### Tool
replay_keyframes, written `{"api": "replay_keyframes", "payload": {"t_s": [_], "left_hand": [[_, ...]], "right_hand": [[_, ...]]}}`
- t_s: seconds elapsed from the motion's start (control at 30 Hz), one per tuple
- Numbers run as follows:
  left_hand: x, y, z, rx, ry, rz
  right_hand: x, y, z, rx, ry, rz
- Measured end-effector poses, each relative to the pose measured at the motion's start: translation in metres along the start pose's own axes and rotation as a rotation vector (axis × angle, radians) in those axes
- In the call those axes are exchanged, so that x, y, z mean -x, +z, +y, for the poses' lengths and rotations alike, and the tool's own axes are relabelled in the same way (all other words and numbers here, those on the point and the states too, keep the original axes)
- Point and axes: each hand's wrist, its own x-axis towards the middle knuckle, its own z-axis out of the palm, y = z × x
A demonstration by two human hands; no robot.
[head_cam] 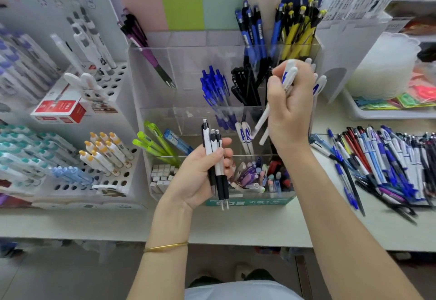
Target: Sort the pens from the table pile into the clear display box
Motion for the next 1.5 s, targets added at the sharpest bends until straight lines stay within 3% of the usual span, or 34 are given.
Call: {"api": "replay_keyframes", "payload": {"t_s": [0.1, 0.27, 0.5, 0.67, 0.77, 0.87, 0.93, 1.03, 1.13, 1.33, 1.5], "left_hand": [[-0.003, 0.004, 0.002, -0.016, 0.011, -0.013], [-0.003, 0.005, 0.005, -0.090, 0.027, 0.017], [-0.002, 0.006, 0.010, -0.186, 0.049, 0.091], [0.002, 0.005, 0.012, -0.224, 0.069, 0.102], [0.003, 0.002, 0.013, -0.275, 0.120, 0.088], [0.004, -0.004, 0.017, -0.287, 0.143, 0.057], [0.007, -0.006, 0.020, -0.260, 0.144, 0.004], [0.013, -0.004, 0.026, -0.257, 0.209, -0.047], [0.022, -0.003, 0.037, -0.308, 0.263, -0.074], [0.029, -0.013, 0.061, -0.430, 0.250, -0.025], [0.034, -0.019, 0.077, -0.515, 0.222, -0.047]], "right_hand": [[0.004, 0.009, 0.007, 0.101, -0.125, -0.023], [0.039, 0.011, 0.033, 0.231, -0.137, -0.112], [0.065, 0.012, 0.048, 0.434, 0.124, -0.225], [0.069, 0.007, 0.049, 0.588, 0.184, -0.330], [0.068, 0.003, 0.043, 0.582, 0.166, -0.267], [0.062, 0.005, 0.027, 0.512, -0.079, -0.132], [0.056, 0.012, 0.010, 0.364, -0.088, -0.140], [0.037, 0.026, -0.016, 0.212, 0.224, -0.410], [0.018, 0.036, -0.027, -0.116, 0.578, -0.681], [-0.002, 0.062, -0.035, -0.236, 0.545, -0.671], [-0.015, 0.080, -0.041, -0.283, 0.678, -0.914]]}}
